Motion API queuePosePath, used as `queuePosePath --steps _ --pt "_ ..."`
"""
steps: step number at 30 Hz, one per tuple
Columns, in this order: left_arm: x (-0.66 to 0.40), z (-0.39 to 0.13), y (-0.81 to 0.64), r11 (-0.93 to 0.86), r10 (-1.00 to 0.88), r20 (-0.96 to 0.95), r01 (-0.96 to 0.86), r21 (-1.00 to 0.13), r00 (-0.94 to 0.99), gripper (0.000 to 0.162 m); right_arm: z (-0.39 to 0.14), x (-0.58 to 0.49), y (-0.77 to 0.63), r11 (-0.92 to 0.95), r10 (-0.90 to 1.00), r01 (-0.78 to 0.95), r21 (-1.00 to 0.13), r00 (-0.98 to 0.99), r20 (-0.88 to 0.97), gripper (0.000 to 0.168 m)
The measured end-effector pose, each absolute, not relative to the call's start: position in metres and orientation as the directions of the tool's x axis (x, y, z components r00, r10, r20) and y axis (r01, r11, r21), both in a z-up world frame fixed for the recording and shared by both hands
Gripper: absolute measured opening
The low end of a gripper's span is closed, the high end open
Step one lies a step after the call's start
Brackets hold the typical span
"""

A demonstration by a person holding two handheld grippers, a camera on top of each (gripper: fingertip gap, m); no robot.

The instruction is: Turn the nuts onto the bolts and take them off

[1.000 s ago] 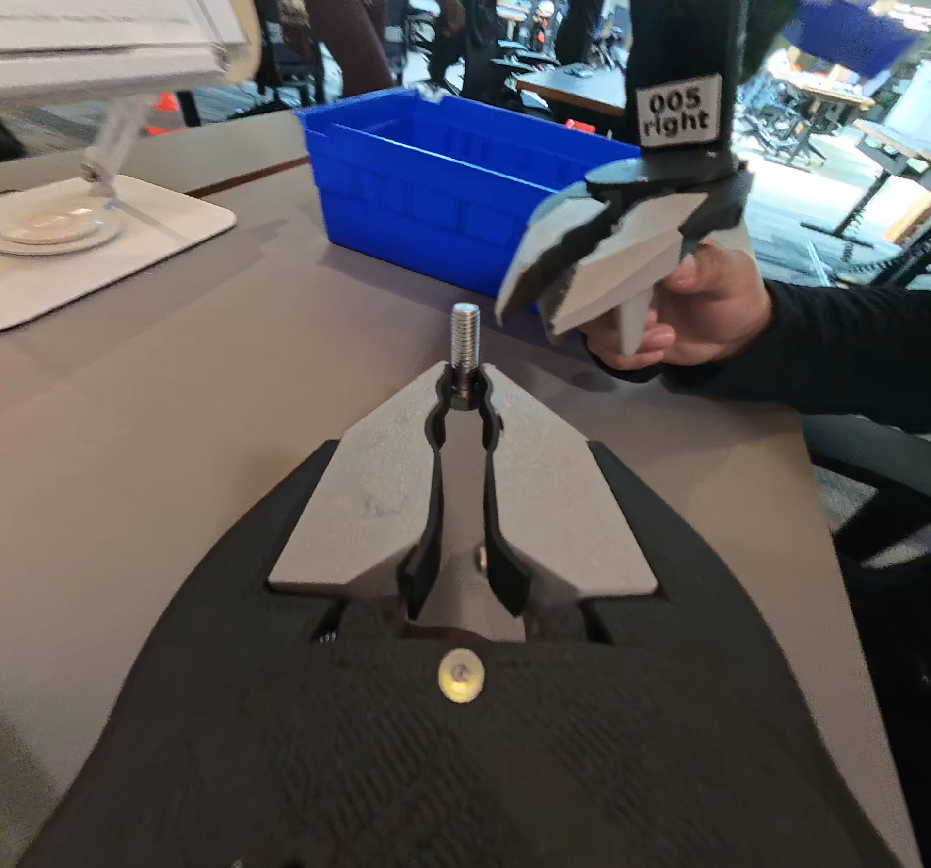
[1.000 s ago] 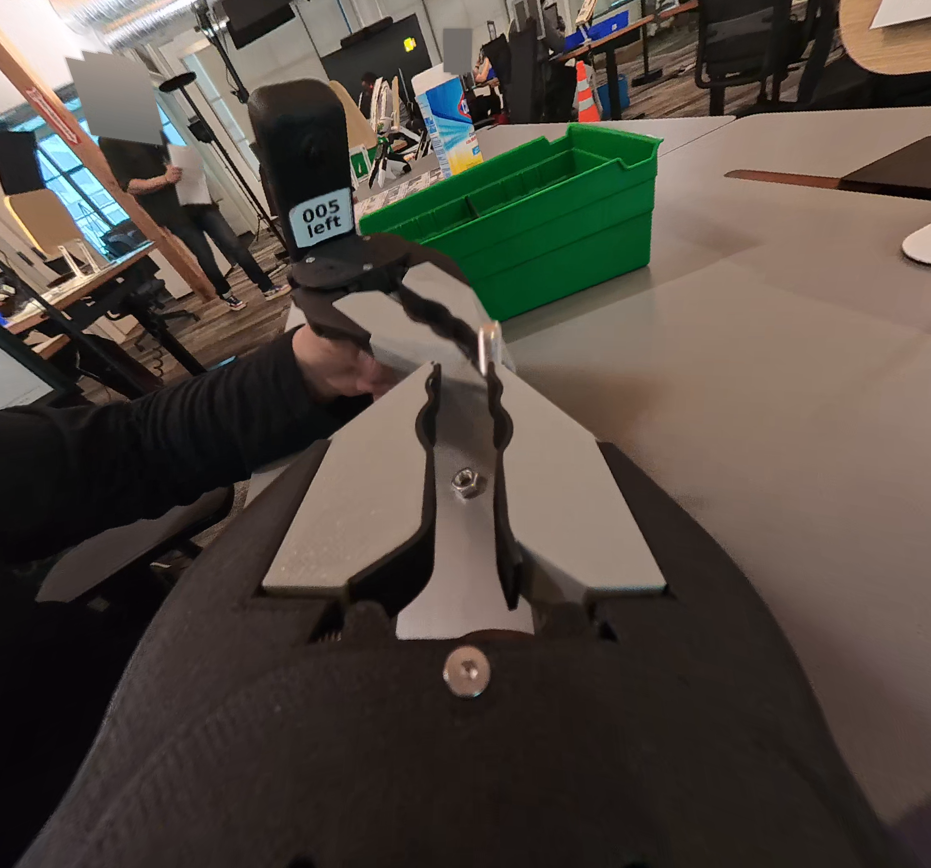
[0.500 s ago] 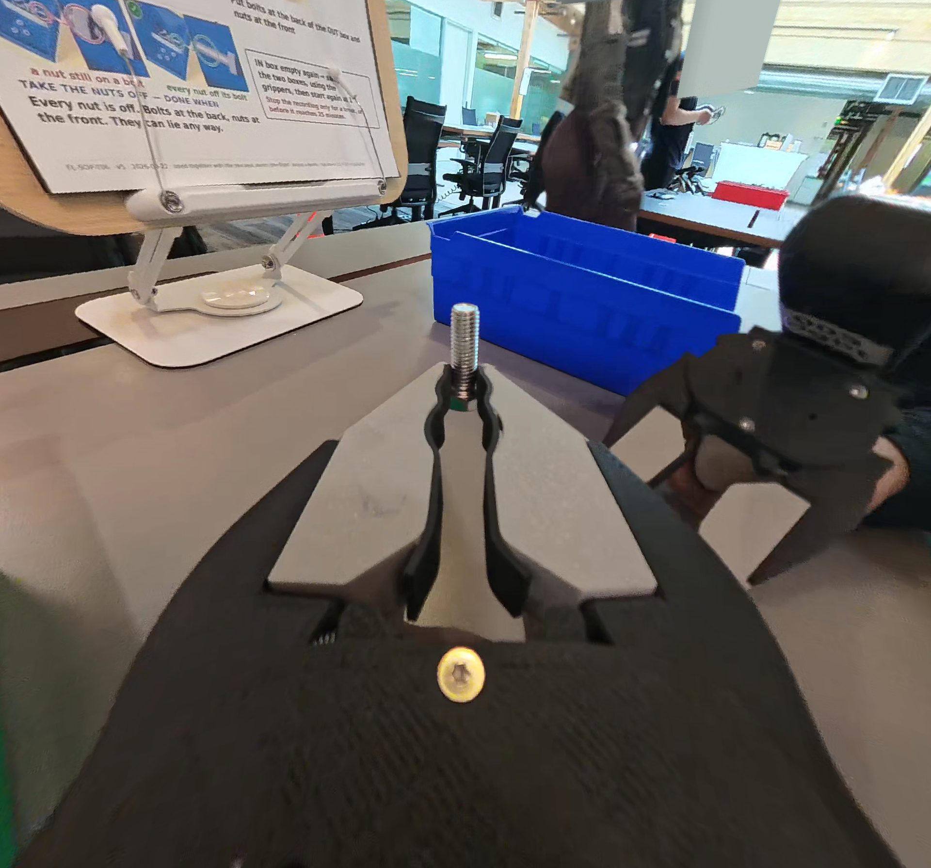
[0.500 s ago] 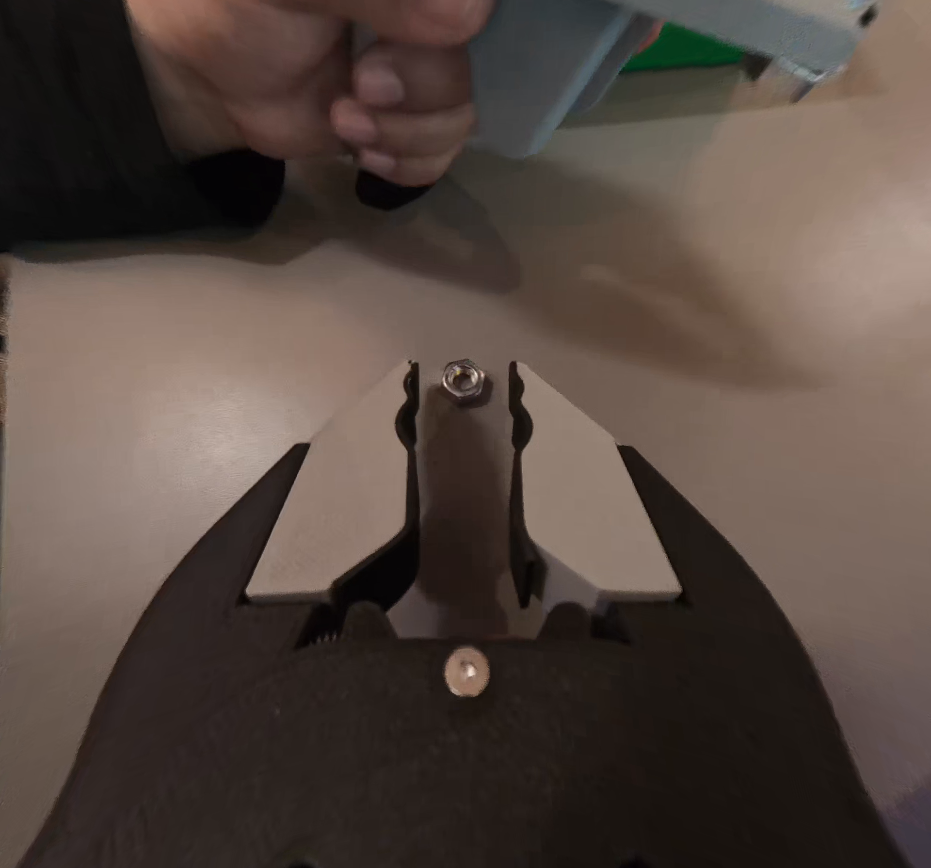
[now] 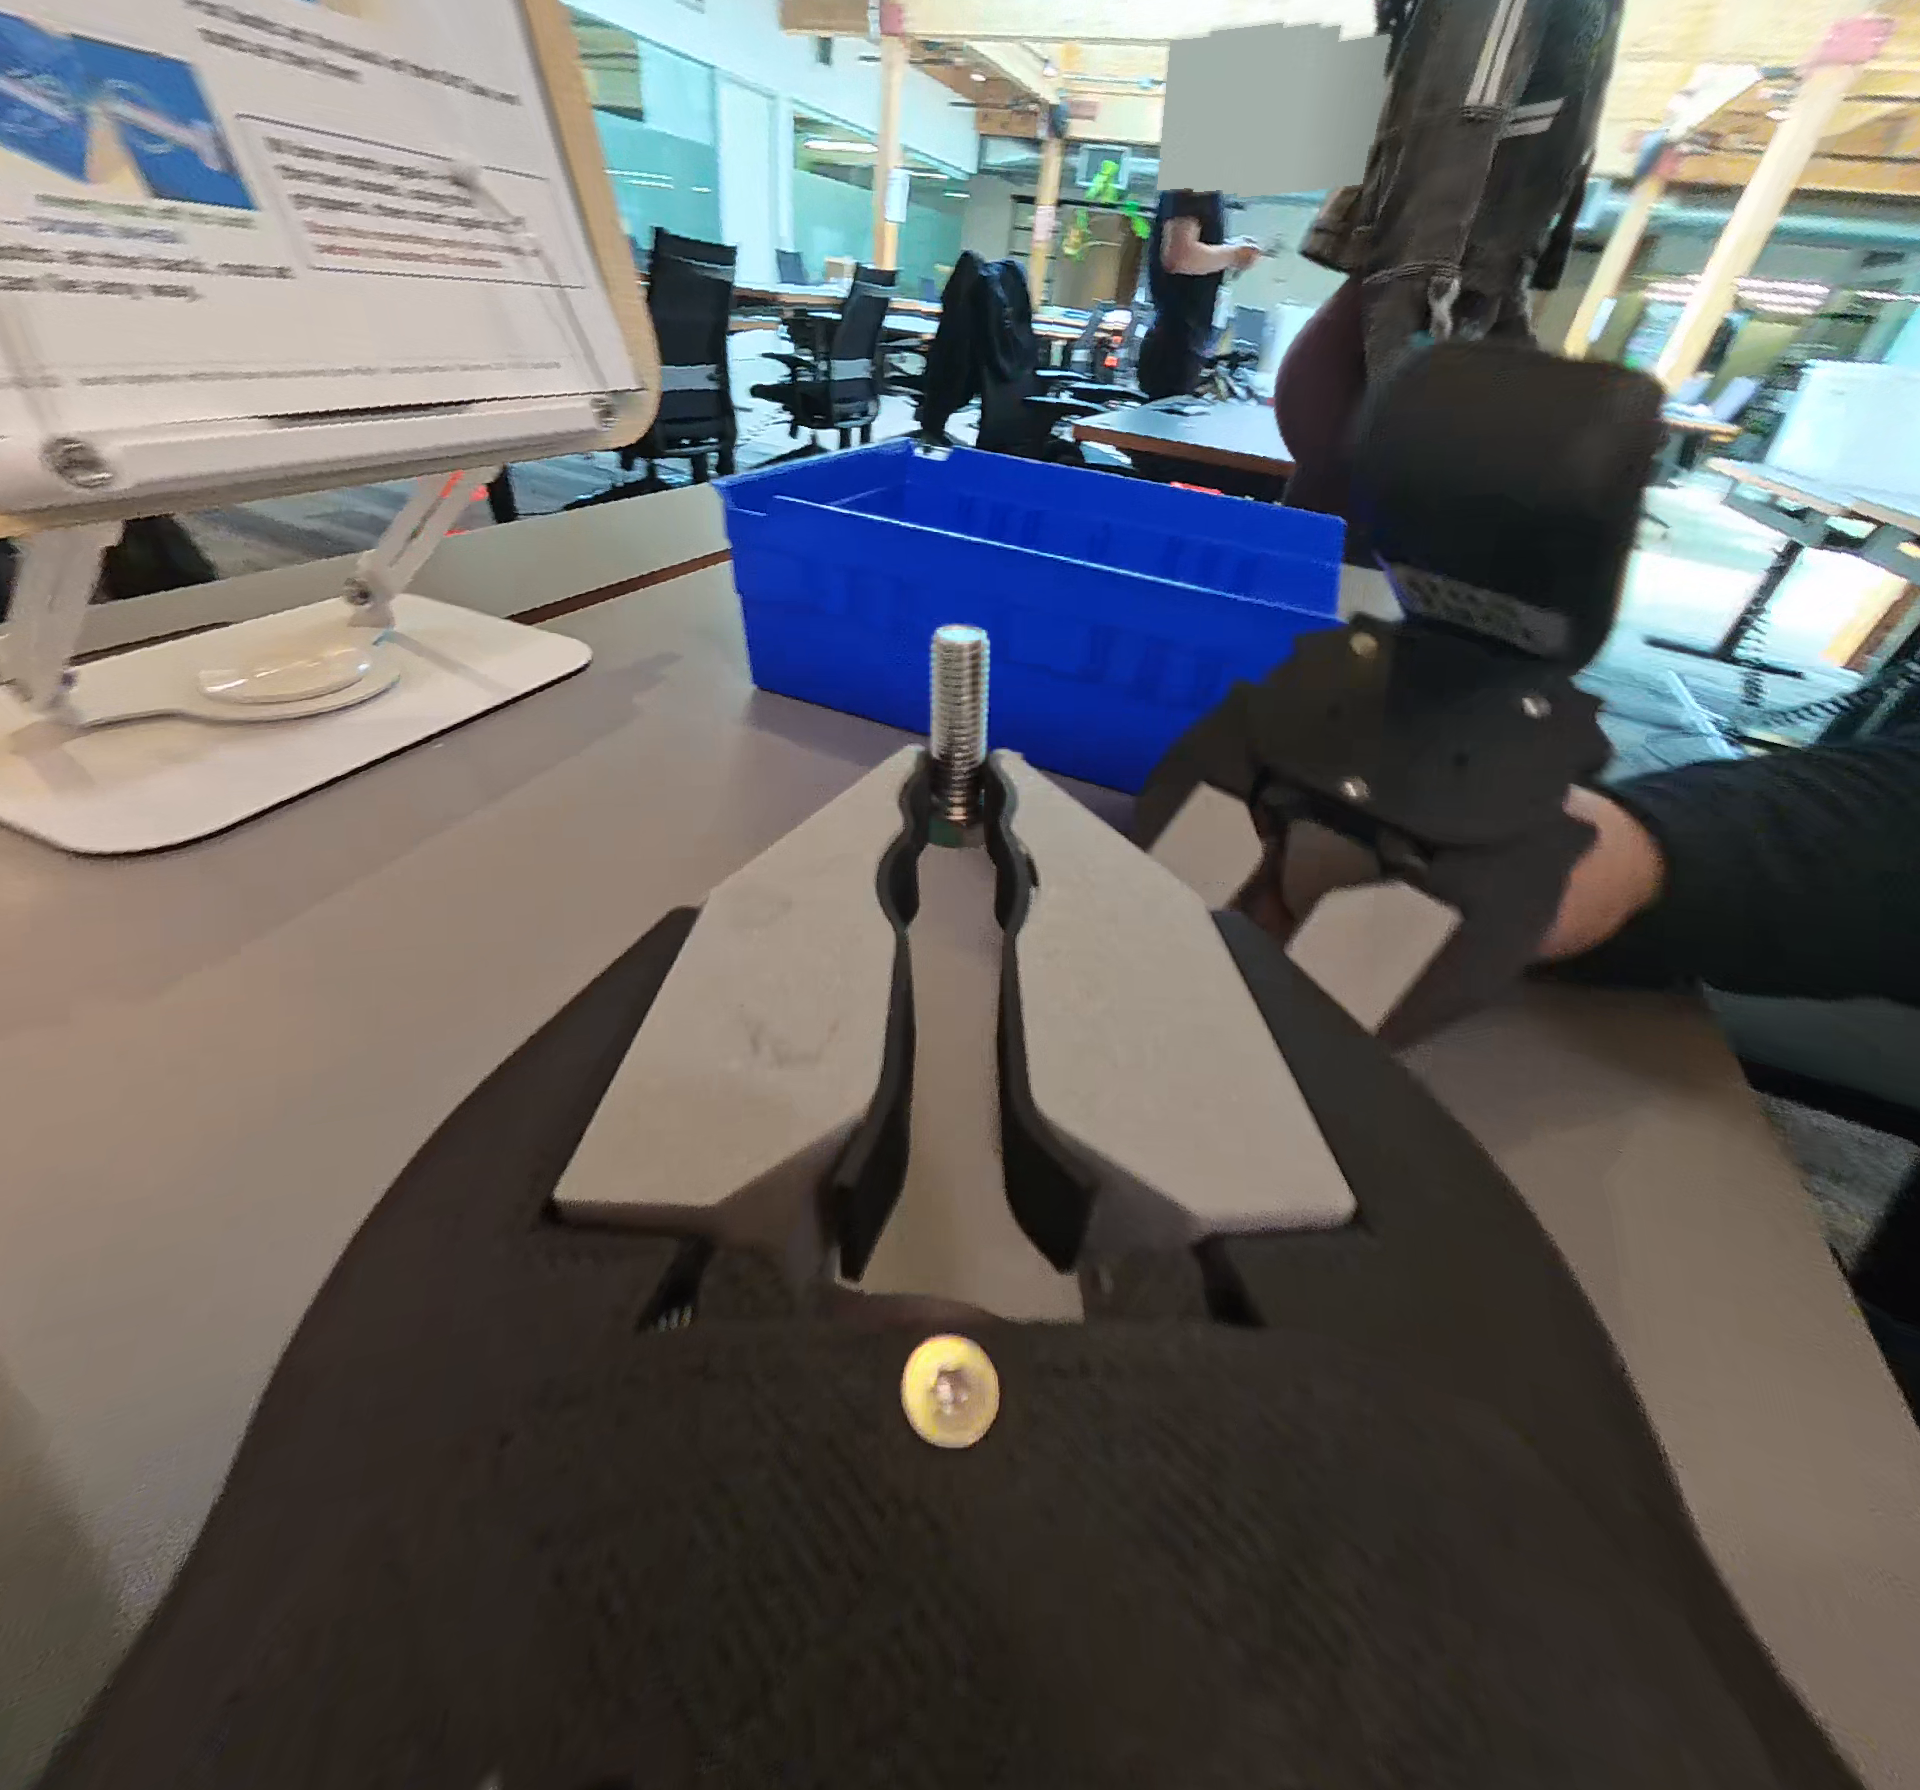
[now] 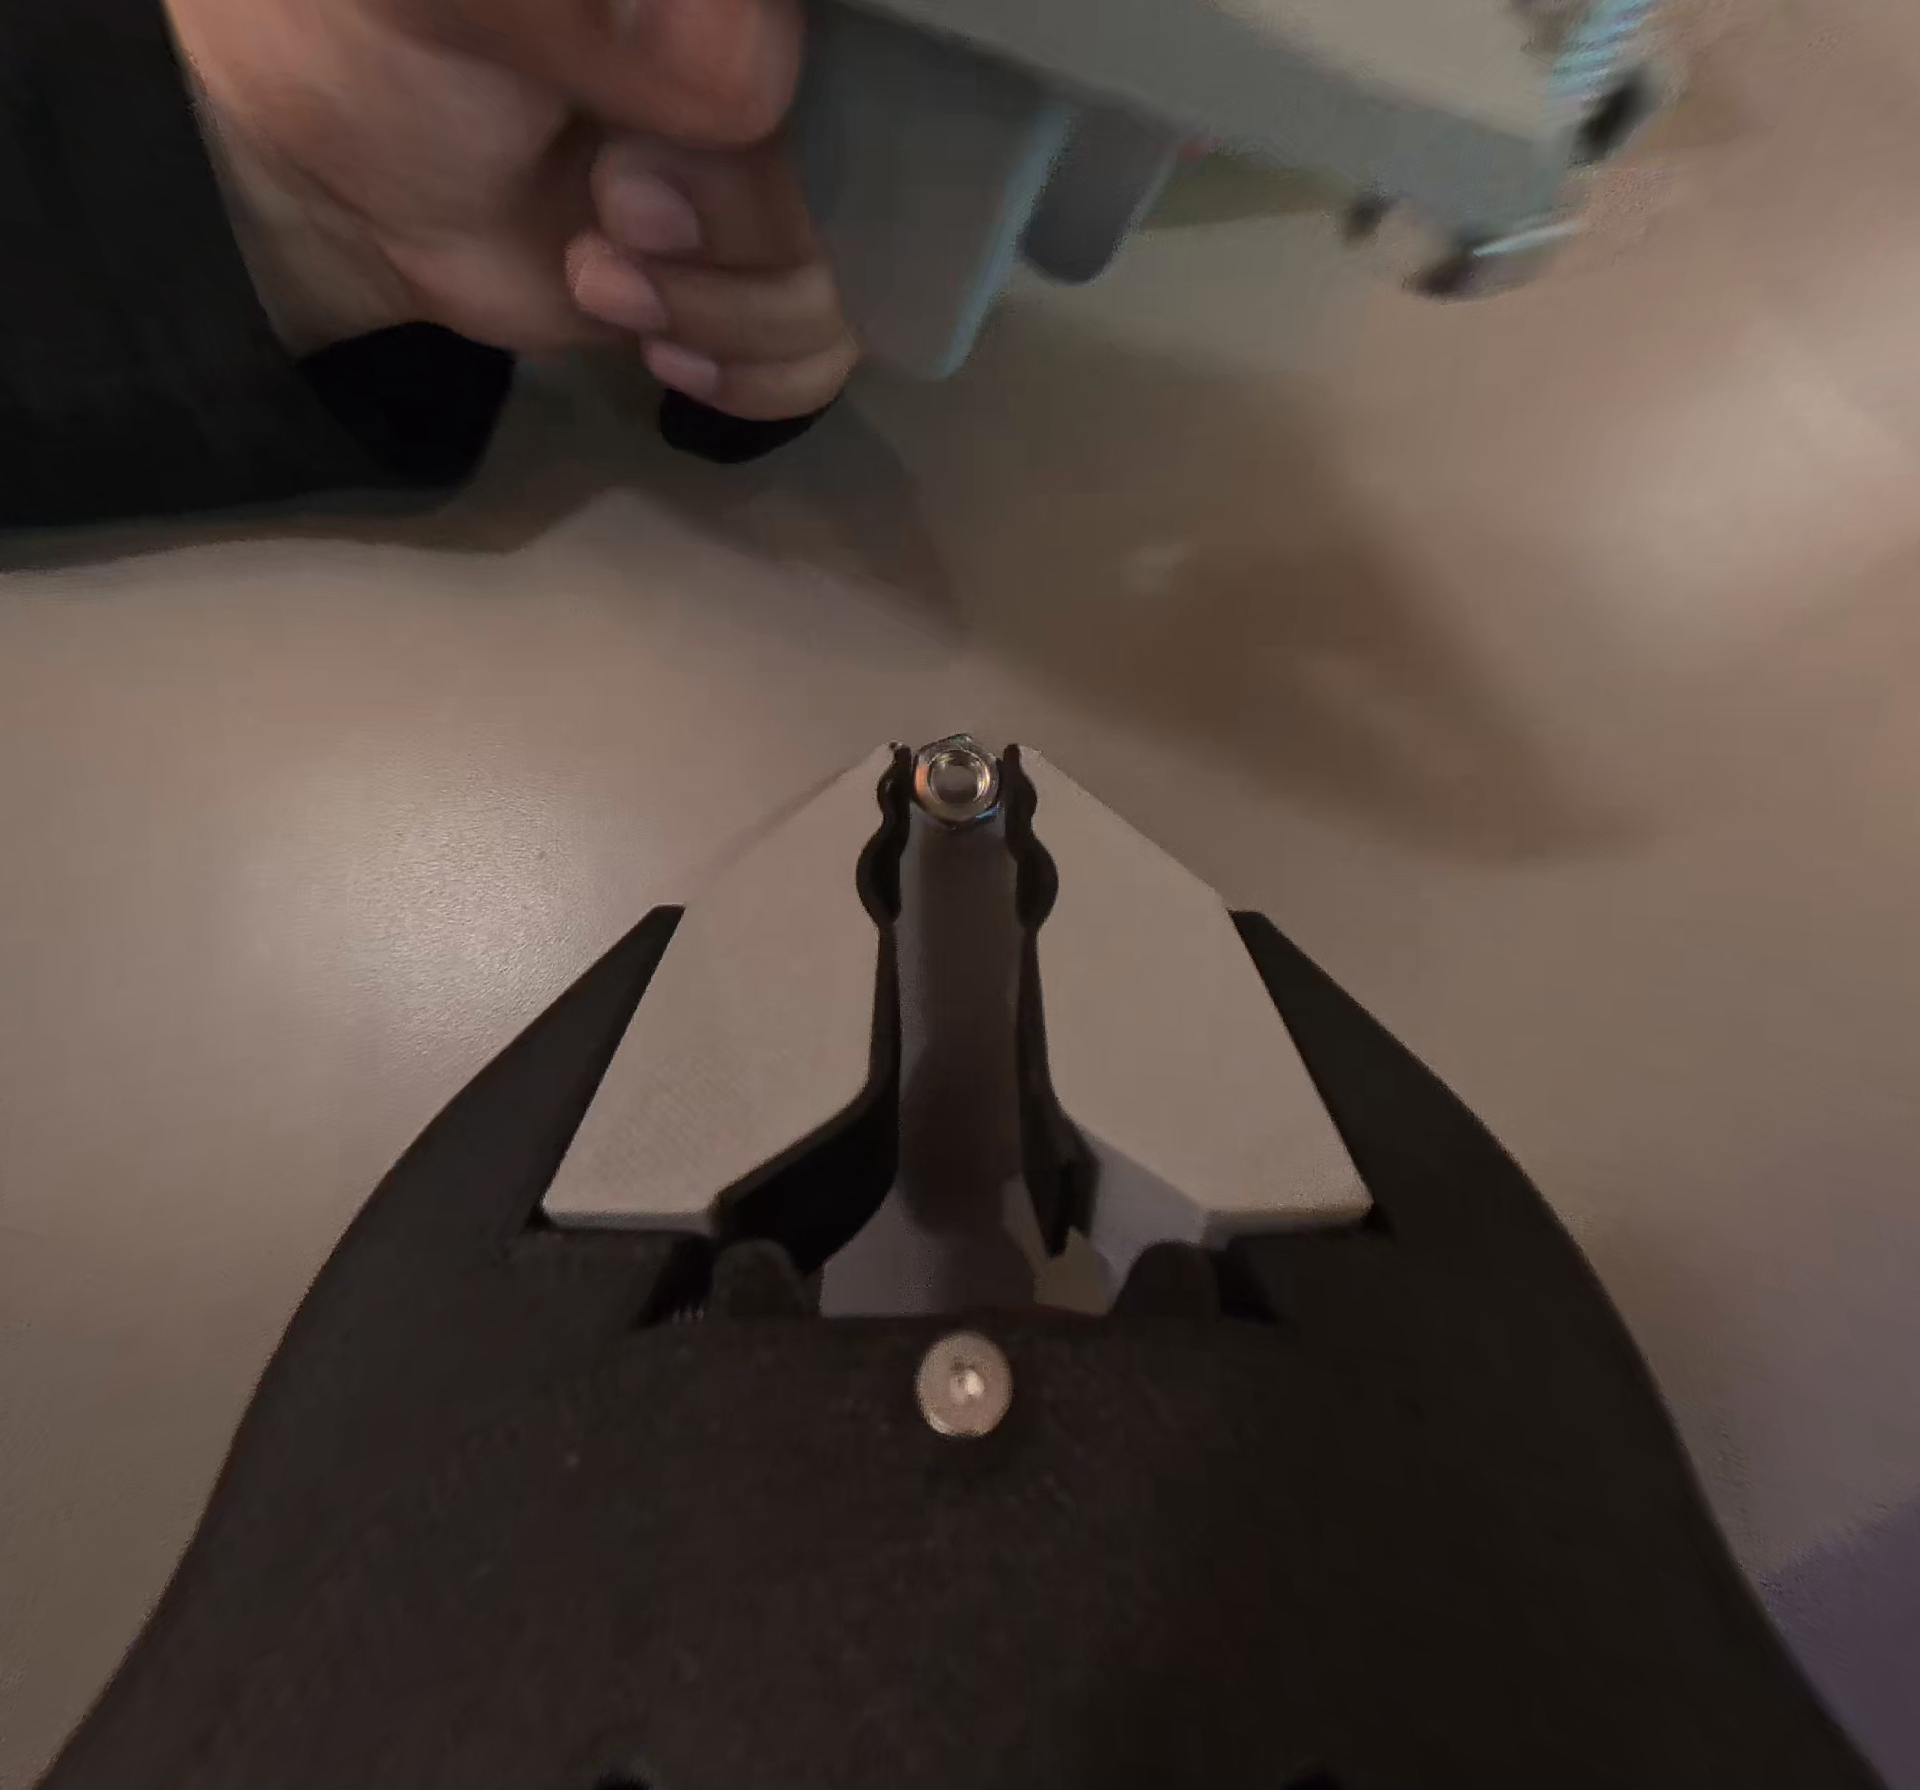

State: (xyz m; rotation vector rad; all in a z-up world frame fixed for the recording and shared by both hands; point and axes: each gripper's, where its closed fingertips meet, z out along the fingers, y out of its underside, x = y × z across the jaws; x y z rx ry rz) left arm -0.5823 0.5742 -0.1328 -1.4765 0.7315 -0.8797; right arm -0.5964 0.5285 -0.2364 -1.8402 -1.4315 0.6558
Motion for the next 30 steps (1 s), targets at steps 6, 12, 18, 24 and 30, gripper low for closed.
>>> queuePosePath --steps 6,12,18,24,30 --pt "-0.571 -0.134 0.564 -0.113 -0.888 0.122 0.047 -0.993 0.444 0.006 -0.160 -0.569 0.519 -0.261 0.954 0.397 -0.880 0.242 -0.174 0.014" --pt "-0.561 -0.130 0.548 -0.181 -0.926 0.198 0.083 -0.980 0.321 0.006 -0.092 -0.546 0.534 -0.189 0.965 0.440 -0.878 0.249 -0.083 0.014" --pt "-0.556 -0.125 0.537 -0.153 -0.947 0.169 0.078 -0.985 0.273 0.007 -0.082 -0.556 0.544 -0.260 0.964 0.543 -0.799 0.188 -0.186 0.015" --pt "-0.556 -0.121 0.534 -0.139 -0.952 0.156 0.081 -0.987 0.263 0.007 -0.089 -0.566 0.544 -0.275 0.961 0.600 -0.751 0.166 -0.219 0.015" --pt "-0.555 -0.123 0.535 -0.143 -0.950 0.158 0.077 -0.987 0.268 0.006 -0.091 -0.576 0.536 -0.229 0.973 0.633 -0.740 0.131 -0.189 0.015"
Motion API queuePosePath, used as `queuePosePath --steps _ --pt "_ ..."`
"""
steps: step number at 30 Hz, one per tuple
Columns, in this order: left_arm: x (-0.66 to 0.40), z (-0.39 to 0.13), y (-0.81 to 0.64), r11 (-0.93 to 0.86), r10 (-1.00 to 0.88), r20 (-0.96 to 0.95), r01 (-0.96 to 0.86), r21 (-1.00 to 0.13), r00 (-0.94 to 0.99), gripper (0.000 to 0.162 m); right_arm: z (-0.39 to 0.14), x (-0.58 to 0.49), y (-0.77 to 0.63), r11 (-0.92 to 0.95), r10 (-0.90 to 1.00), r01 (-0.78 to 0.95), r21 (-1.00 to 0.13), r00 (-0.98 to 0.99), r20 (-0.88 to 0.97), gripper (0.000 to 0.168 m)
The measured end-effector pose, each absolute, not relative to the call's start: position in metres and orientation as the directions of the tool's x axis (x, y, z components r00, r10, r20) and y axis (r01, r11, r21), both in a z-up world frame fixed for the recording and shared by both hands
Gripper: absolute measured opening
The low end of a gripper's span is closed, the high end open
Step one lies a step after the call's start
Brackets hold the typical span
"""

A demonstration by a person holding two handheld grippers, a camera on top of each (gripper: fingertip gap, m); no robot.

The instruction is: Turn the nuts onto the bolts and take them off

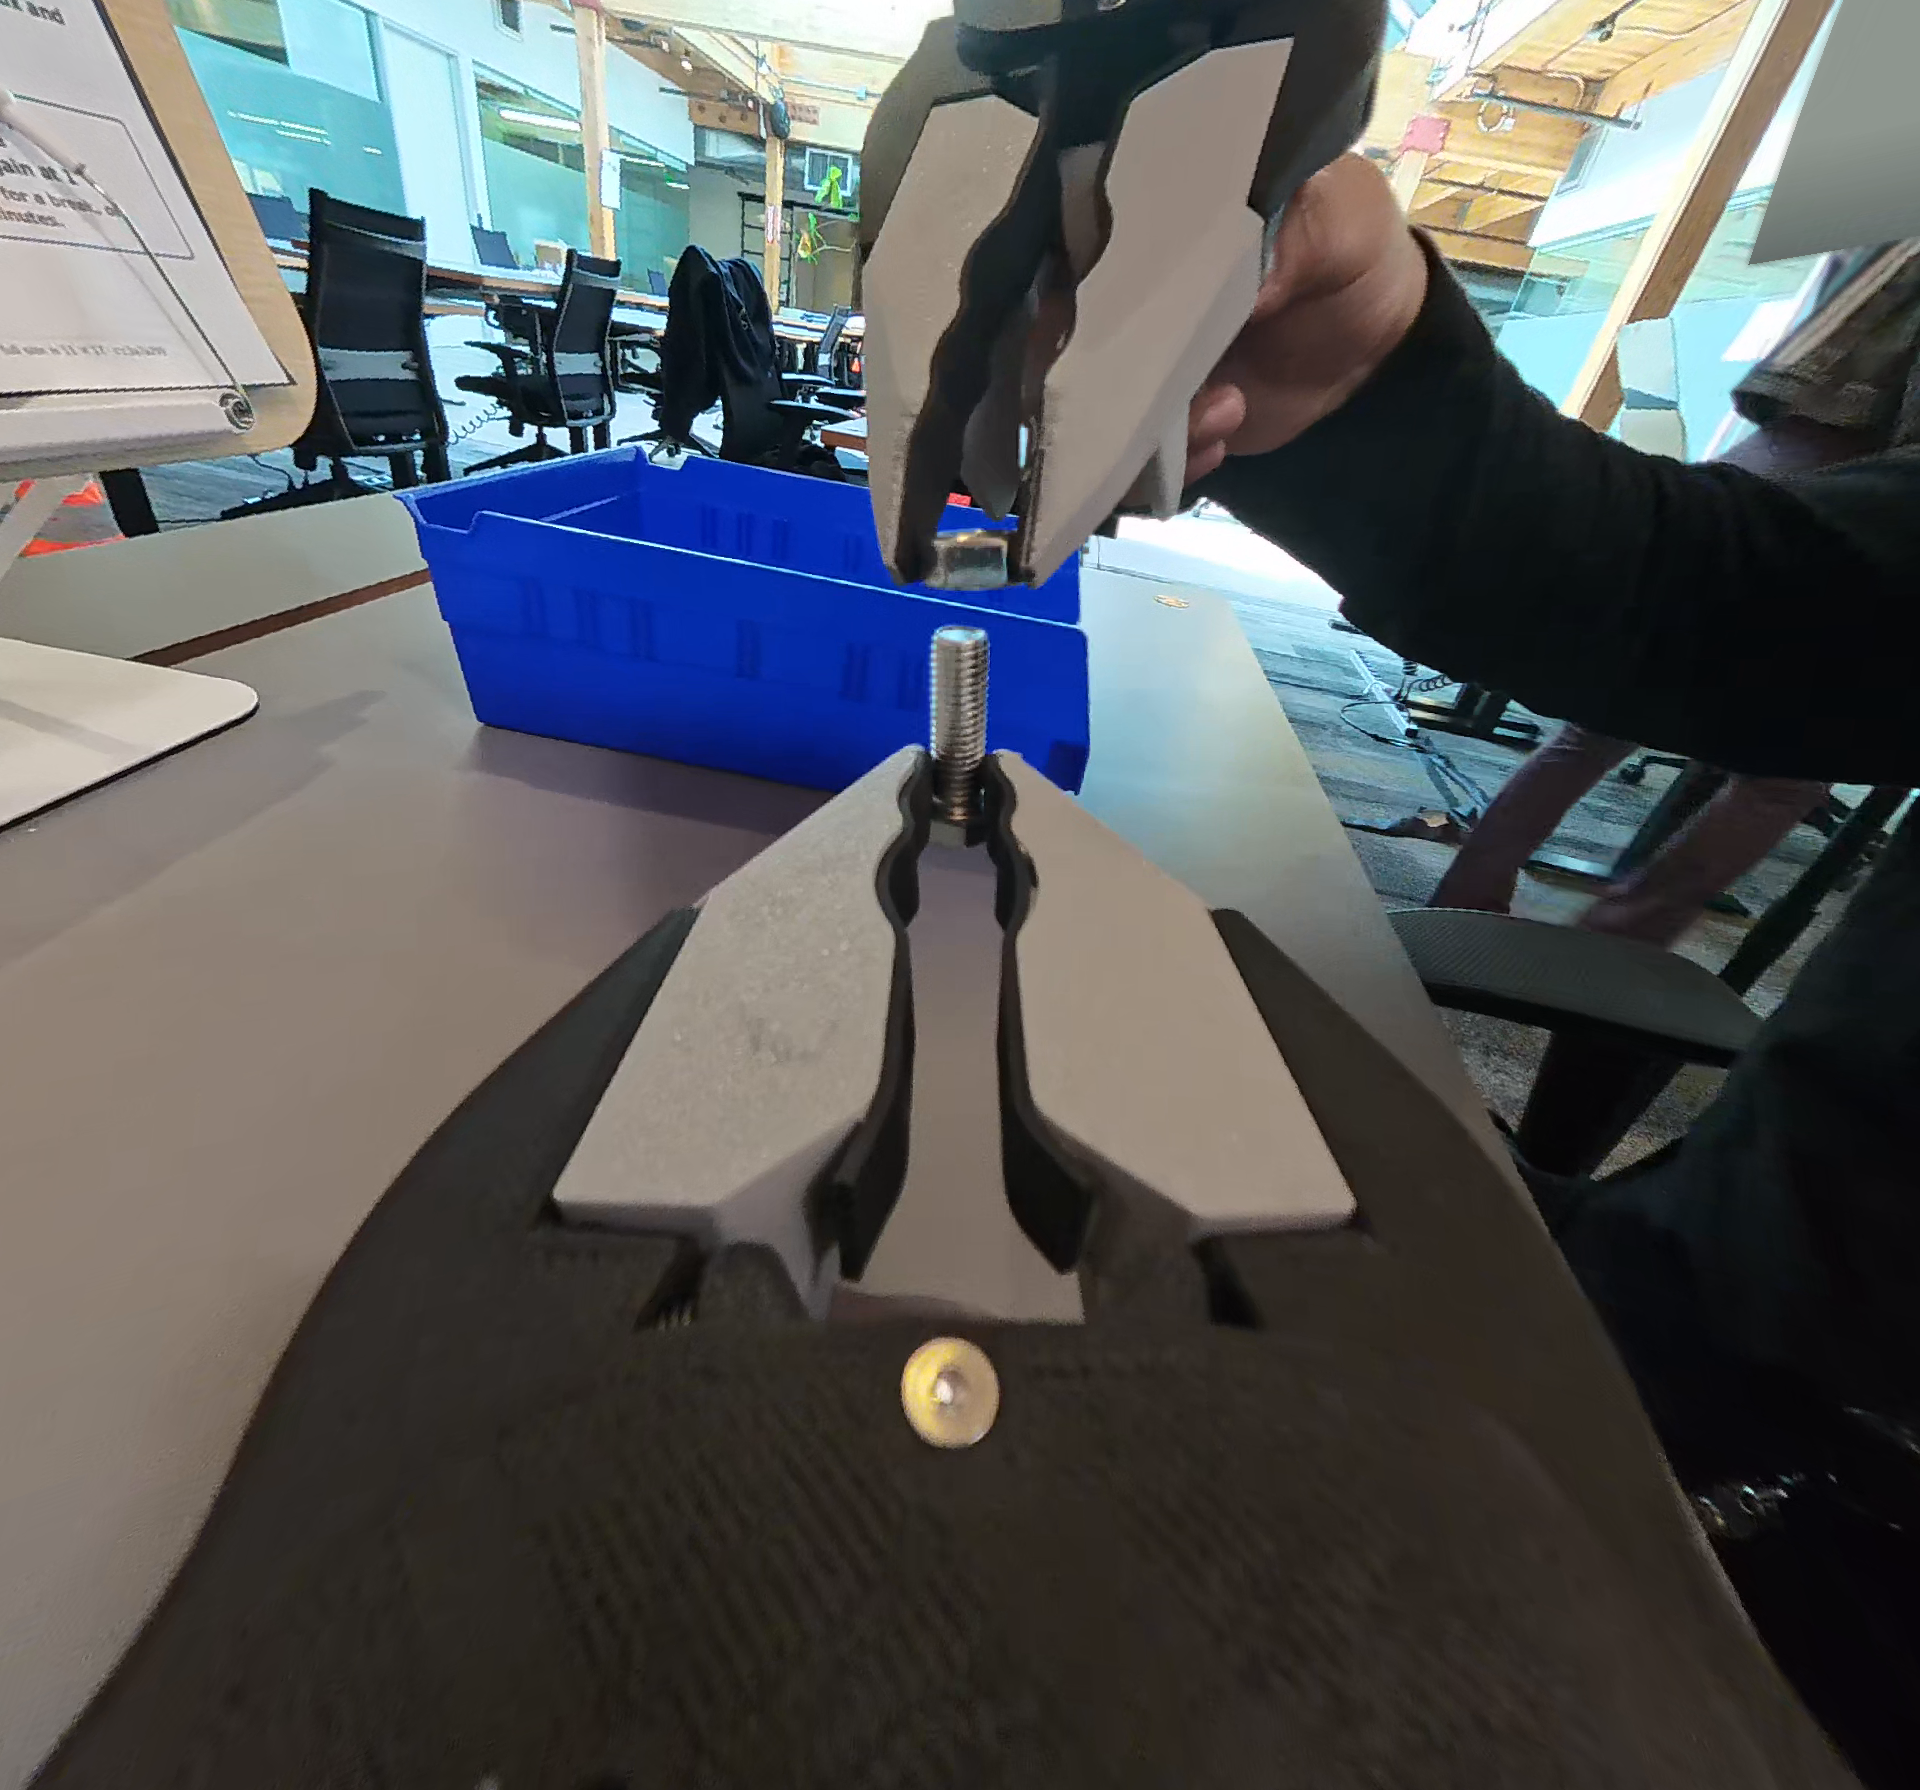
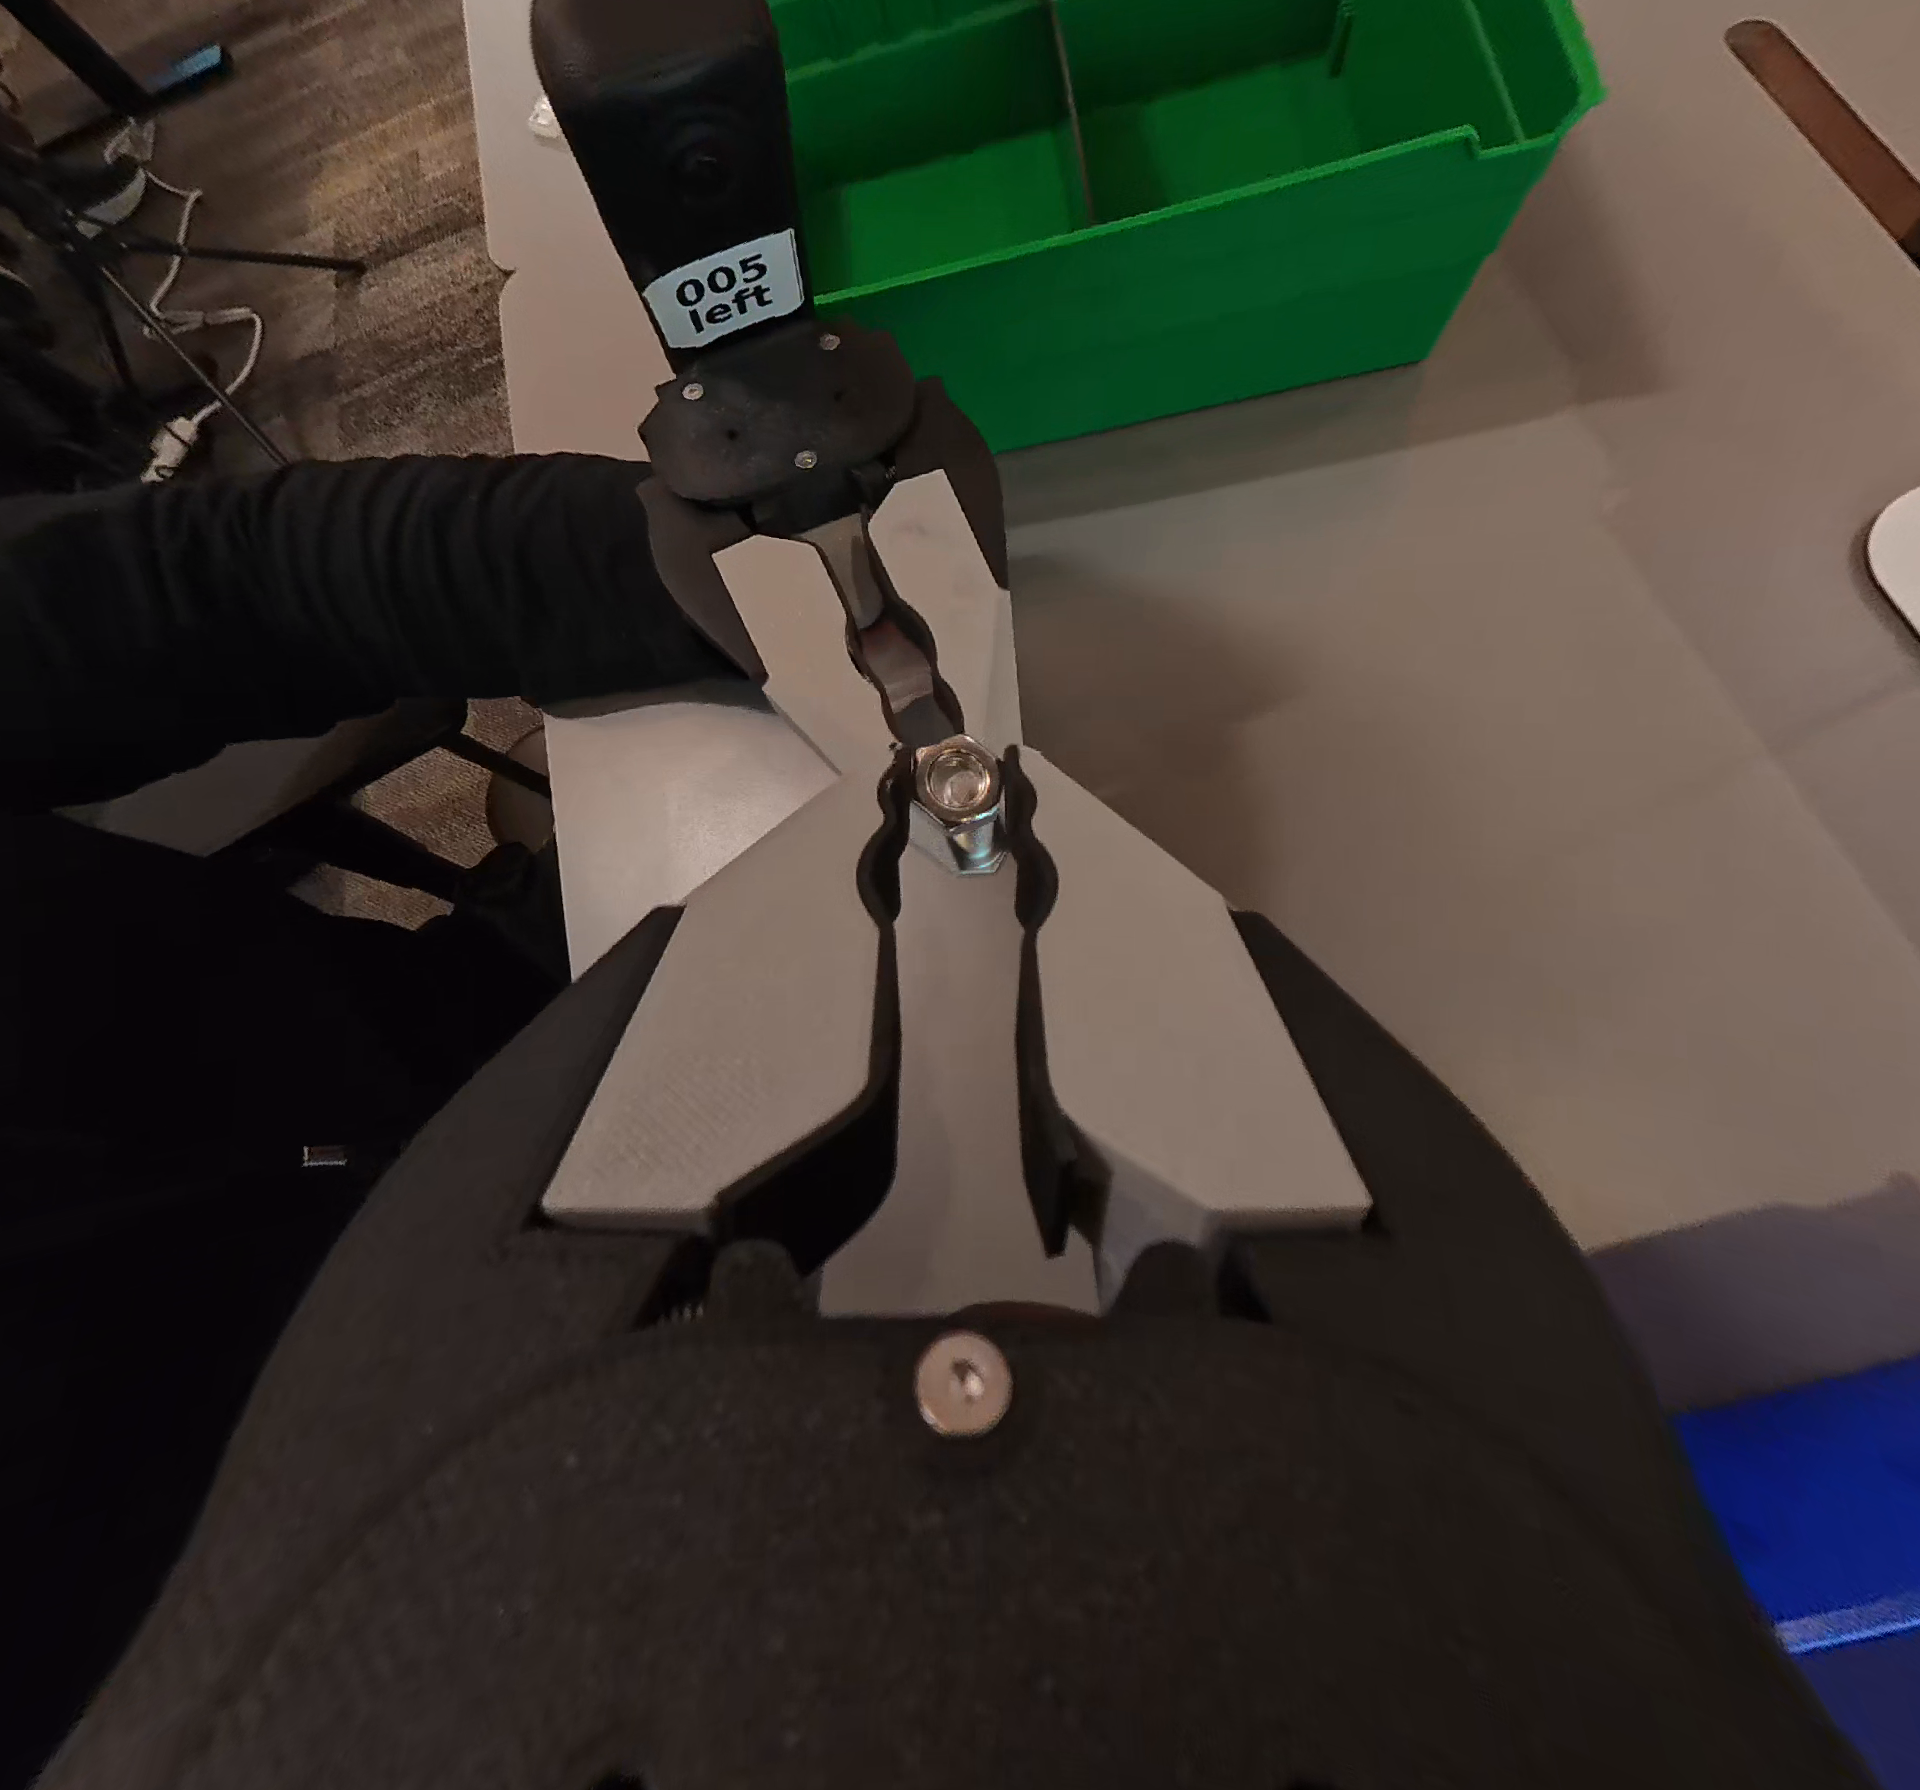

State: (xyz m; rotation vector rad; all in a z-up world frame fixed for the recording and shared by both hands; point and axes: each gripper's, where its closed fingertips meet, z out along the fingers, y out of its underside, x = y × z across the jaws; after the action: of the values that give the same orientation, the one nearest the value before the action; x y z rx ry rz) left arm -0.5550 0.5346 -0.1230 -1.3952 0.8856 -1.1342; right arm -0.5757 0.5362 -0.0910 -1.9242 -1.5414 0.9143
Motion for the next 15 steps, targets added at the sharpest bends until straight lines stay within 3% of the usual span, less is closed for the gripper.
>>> queuePosePath --steps 15 --pt "-0.5567 -0.1156 0.5349 -0.057 -0.947 0.082 0.090 -0.994 0.312 0.007 -0.0953 -0.5837 0.5337 -0.195 0.981 0.678 -0.708 0.123 -0.152 0.015"
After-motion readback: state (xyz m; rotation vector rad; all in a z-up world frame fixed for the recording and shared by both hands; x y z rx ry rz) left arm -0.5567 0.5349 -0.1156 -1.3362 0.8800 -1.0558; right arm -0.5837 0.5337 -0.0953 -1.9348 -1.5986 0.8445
